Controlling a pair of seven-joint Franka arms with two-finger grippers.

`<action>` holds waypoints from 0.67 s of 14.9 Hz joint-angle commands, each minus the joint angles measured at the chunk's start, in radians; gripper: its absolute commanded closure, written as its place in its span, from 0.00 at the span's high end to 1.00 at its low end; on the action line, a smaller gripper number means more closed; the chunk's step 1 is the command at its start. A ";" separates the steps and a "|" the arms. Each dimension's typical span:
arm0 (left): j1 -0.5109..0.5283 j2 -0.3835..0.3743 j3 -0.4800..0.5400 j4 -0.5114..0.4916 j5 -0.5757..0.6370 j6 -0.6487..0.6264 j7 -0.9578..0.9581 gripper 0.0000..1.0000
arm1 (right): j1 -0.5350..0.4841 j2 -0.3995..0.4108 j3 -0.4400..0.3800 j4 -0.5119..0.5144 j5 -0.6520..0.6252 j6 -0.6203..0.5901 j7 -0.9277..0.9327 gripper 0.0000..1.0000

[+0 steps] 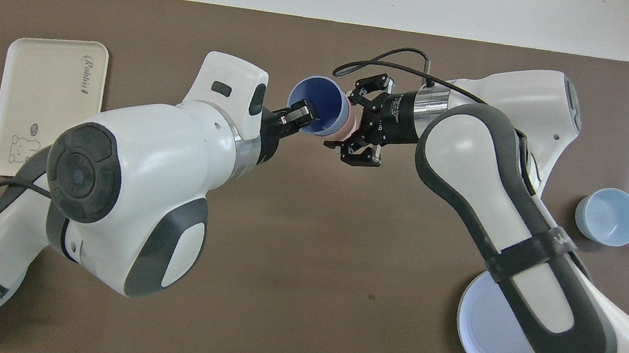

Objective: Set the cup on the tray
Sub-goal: 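Grasp the cup's blue inner sleeve with the left gripper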

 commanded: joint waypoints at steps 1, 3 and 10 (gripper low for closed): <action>-0.019 0.013 0.018 0.022 -0.001 0.012 -0.017 0.00 | 0.002 -0.020 0.001 -0.024 0.026 0.022 0.004 0.00; -0.016 0.014 0.019 0.045 -0.001 -0.008 -0.034 0.00 | 0.002 -0.020 -0.001 -0.024 0.026 0.021 0.004 0.00; 0.022 -0.005 0.031 0.239 0.005 -0.347 -0.033 0.00 | -0.015 -0.023 0.002 -0.018 0.078 0.001 0.004 0.00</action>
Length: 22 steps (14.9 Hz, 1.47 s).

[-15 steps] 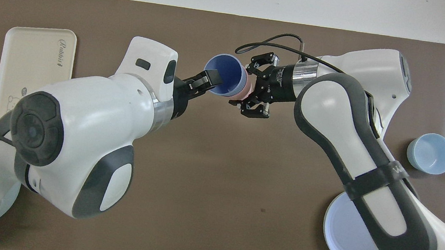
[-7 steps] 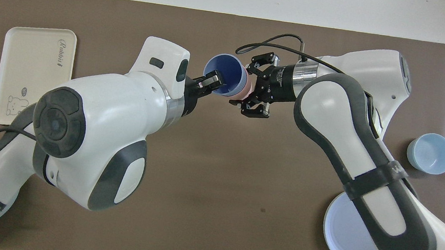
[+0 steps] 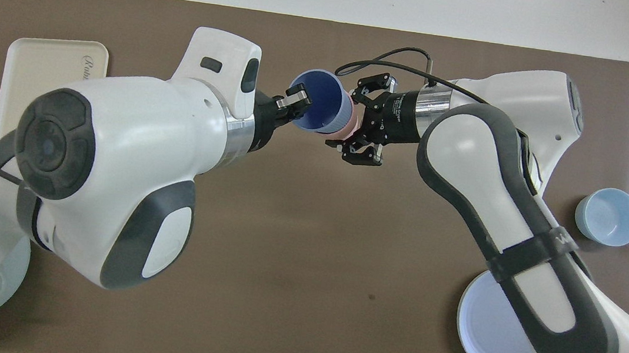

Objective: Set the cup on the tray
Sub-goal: 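Pull the blue sleeve to the tray while the right gripper withdraws, then lower the blue sleeve onto the tray with the left gripper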

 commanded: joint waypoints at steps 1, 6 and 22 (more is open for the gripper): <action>0.047 -0.019 0.002 0.098 0.005 -0.176 -0.003 0.00 | -0.024 -0.021 0.004 -0.014 0.062 -0.007 0.004 0.00; 0.225 -0.062 0.003 0.115 0.016 -0.336 0.128 0.00 | -0.154 -0.025 0.004 -0.036 0.117 -0.114 -0.005 0.00; 0.825 0.053 0.002 -0.302 -0.100 0.111 0.901 0.00 | -0.554 0.151 -0.001 -0.139 0.145 -0.323 -0.522 0.00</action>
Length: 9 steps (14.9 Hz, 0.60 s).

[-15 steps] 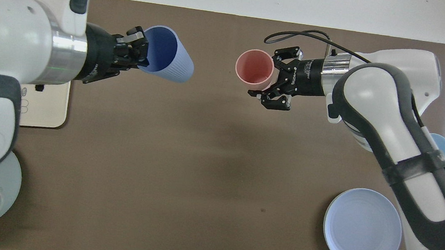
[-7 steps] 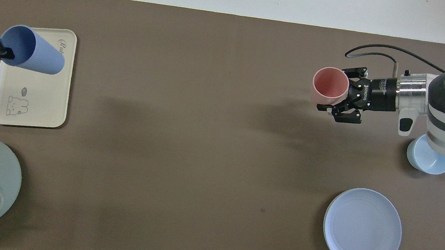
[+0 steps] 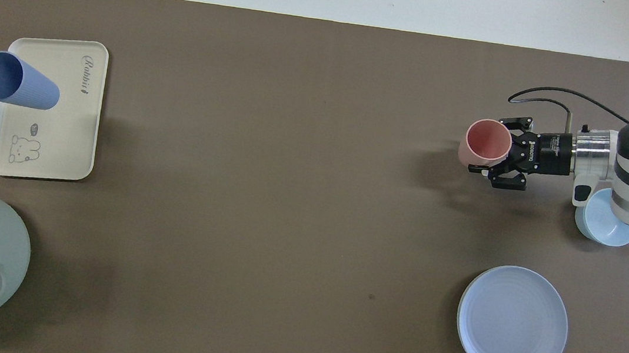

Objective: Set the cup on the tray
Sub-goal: 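Lower the blue sleeve onto the tray with the left gripper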

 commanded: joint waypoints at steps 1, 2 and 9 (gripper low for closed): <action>0.045 -0.004 -0.014 -0.079 -0.102 0.102 0.106 0.00 | -0.036 -0.013 0.009 -0.056 0.033 0.022 -0.083 0.00; 0.046 0.008 -0.014 -0.090 -0.120 0.117 0.147 0.00 | -0.042 -0.021 0.009 -0.079 0.032 0.040 -0.113 0.00; 0.036 0.052 -0.014 -0.103 -0.125 0.163 0.279 0.94 | -0.068 -0.024 0.001 -0.085 0.012 0.062 -0.132 0.00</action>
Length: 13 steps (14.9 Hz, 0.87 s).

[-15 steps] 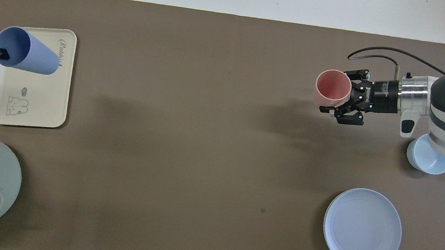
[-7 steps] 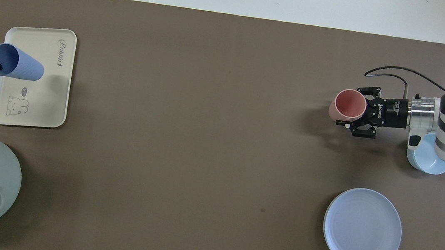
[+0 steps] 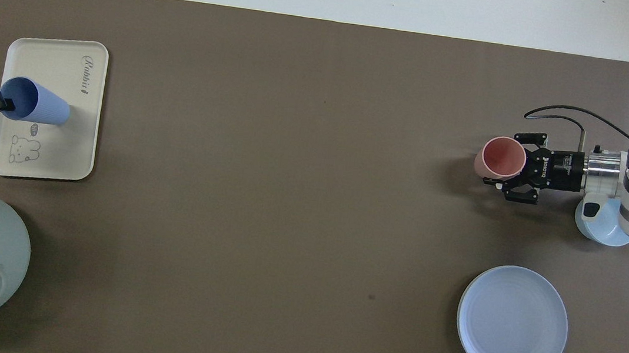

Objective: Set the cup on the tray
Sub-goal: 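Lower the blue sleeve onto the tray with the left gripper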

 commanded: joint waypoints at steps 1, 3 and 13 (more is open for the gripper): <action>-0.003 -0.007 -0.005 -0.018 -0.026 0.023 0.075 1.00 | -0.020 -0.025 0.006 -0.039 0.012 0.020 -0.032 0.00; -0.002 -0.020 -0.003 -0.004 -0.023 -0.002 0.078 1.00 | -0.025 -0.027 0.006 -0.047 0.010 0.023 -0.039 0.00; -0.108 -0.203 -0.014 0.181 0.355 -0.494 0.075 1.00 | 0.001 -0.014 0.012 -0.026 0.090 0.157 -0.050 0.00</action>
